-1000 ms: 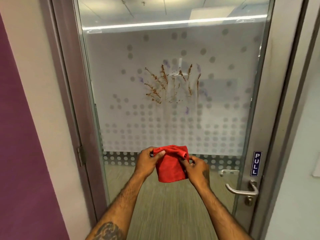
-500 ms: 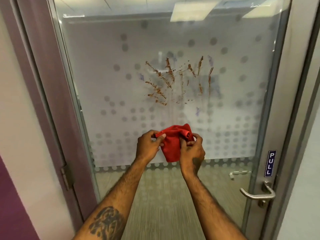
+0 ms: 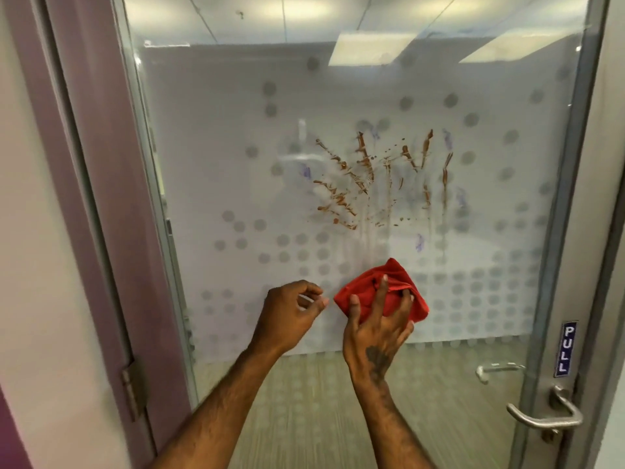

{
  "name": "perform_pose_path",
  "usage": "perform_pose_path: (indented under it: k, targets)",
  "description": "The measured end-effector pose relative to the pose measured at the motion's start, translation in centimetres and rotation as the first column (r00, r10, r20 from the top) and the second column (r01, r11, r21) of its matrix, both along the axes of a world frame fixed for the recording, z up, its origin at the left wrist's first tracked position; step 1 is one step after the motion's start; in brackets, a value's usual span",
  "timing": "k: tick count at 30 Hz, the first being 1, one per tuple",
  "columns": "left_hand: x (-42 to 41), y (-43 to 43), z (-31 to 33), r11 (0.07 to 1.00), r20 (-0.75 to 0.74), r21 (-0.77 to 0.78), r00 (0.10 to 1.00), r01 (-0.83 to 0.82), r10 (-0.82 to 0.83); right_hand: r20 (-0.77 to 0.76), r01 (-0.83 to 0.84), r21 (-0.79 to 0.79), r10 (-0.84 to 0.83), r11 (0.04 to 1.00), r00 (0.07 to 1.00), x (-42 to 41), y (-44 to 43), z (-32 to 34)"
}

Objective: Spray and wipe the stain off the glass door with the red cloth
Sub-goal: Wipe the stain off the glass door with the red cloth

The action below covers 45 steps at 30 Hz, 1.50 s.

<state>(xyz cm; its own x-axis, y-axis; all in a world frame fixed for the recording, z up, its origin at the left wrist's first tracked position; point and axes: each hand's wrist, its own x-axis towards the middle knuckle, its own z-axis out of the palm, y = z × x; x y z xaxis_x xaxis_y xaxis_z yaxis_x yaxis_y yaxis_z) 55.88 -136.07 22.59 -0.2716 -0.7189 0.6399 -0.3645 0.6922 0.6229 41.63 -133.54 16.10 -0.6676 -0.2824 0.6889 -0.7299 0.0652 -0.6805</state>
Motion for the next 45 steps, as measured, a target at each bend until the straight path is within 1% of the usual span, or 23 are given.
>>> perform_pose_path:
  k: [2, 4, 6, 7, 8, 10, 13, 16, 18, 22, 27, 28, 29, 32, 34, 35, 37, 39, 40, 41, 42, 44, 45]
  targets:
    - [2.0, -0.4, 1.1, 0.958, -0.016, -0.256, 0.991, -0.132, 0.132, 0.044, 0.015, -0.059, -0.012, 0.998, 0.999, 0.2, -0.5, 0.5]
    - [3.7, -1.0, 3.0, 0.841, -0.071, -0.483, 0.968, -0.243, 0.239, 0.100, 0.020, -0.115, -0.008, 0.993, 0.995, 0.5, -0.9, 0.8]
    - [4.9, -2.0, 5.3, 0.712, -0.099, -0.629, 0.941, -0.311, 0.323, 0.195, 0.003, -0.192, 0.035, 0.981, 0.980, 0.4, -0.9, 1.1]
    - [5.4, -2.7, 6.4, 0.672, -0.088, -0.664, 0.927, -0.328, 0.366, 0.246, -0.004, -0.228, 0.062, 0.974, 0.967, 0.3, -0.9, 1.3]
    - [5.8, -3.2, 7.5, 0.648, -0.068, -0.680, 0.910, -0.343, 0.410, 0.273, -0.004, -0.243, 0.072, 0.970, 0.959, 0.1, -0.8, 1.5]
    - [6.3, -4.0, 9.3, 0.613, -0.046, -0.691, 0.869, -0.383, 0.492, 0.232, 0.034, -0.198, 0.013, 0.980, 0.973, 0.1, -0.8, 1.8]
    - [6.5, -5.6, 10.9, 0.544, -0.080, -0.714, 0.823, -0.441, 0.562, 0.140, 0.097, -0.084, -0.085, 0.992, 0.986, 0.6, -0.9, 1.5]
    - [6.4, -7.6, 11.3, 0.470, -0.128, -0.733, 0.778, -0.492, 0.615, 0.127, 0.100, -0.008, -0.098, 0.995, 0.987, 0.7, -1.1, 1.1]
    - [6.3, -8.9, 11.3, 0.457, -0.148, -0.731, 0.771, -0.508, 0.619, 0.117, 0.112, -0.004, -0.111, 0.994, 0.987, 1.0, -1.8, 1.6]
    - [5.8, -10.6, 10.8, 0.387, -0.202, -0.738, 0.728, -0.552, 0.655, 0.117, 0.150, -0.040, -0.144, 0.988, 0.983, 1.1, -3.9, 1.9]
    - [5.7, -11.3, 10.7, 0.351, -0.233, -0.751, 0.722, -0.559, 0.651, -0.115, 0.135, -0.013, -0.136, 0.991, 0.984, -1.4, -3.3, -2.4]
    - [5.7, -11.3, 10.7, 0.358, -0.231, -0.749, 0.726, -0.558, 0.647, -0.102, 0.144, -0.013, -0.145, 0.989, 0.984, -2.2, -2.8, -2.9]
    - [5.7, -11.3, 10.7, 0.363, -0.231, -0.747, 0.730, -0.557, 0.643, -0.045, 0.146, -0.022, -0.147, 0.989, 0.988, -3.1, -2.4, -3.0]
    - [5.7, -11.3, 10.7, 0.367, -0.238, -0.748, 0.739, -0.553, 0.630, 0.191, 0.121, -0.083, -0.104, 0.989, 0.976, -5.3, -2.1, -0.5]
    - [5.7, -11.6, 10.7, 0.352, -0.250, -0.753, 0.736, -0.556, 0.629, 0.234, 0.143, -0.115, -0.113, 0.983, 0.966, -6.1, -2.6, 1.7]
    - [5.8, -11.9, 10.6, 0.340, -0.259, -0.756, 0.733, -0.559, 0.629, 0.212, 0.146, -0.131, -0.116, 0.981, 0.970, -6.2, -2.7, 2.3]
    - [6.0, -12.9, 10.5, 0.342, -0.259, -0.753, 0.731, -0.562, 0.632, 0.075, 0.126, -0.145, -0.116, 0.981, 0.990, -6.2, -2.6, 1.6]
    - [6.3, -13.9, 10.5, 0.345, -0.224, -0.759, 0.720, -0.552, 0.657, -0.068, 0.099, -0.087, -0.105, 0.991, 0.992, -6.3, -2.0, -1.3]
    - [6.5, -14.4, 10.5, 0.347, -0.213, -0.762, 0.717, -0.547, 0.664, -0.073, 0.100, -0.056, -0.104, 0.993, 0.992, -6.5, -1.4, -2.8]
    - [6.6, -14.8, 10.5, 0.353, -0.212, -0.759, 0.721, -0.547, 0.660, -0.019, 0.101, -0.046, -0.102, 0.994, 0.995, -7.2, -0.9, -3.7]
    - [6.6, -15.0, 10.6, 0.359, -0.217, -0.755, 0.725, -0.549, 0.654, 0.079, 0.104, -0.063, -0.099, 0.993, 0.992, -8.0, -0.6, -3.9]
    - [6.5, -15.1, 10.6, 0.356, -0.231, -0.749, 0.724, -0.558, 0.650, 0.270, 0.124, -0.146, -0.081, 0.982, 0.960, -9.7, -0.6, -2.2]
    - [6.5, -15.1, 10.6, 0.351, -0.234, -0.749, 0.720, -0.562, 0.653, 0.317, 0.136, -0.185, -0.072, 0.973, 0.946, -10.3, -0.8, -0.5]
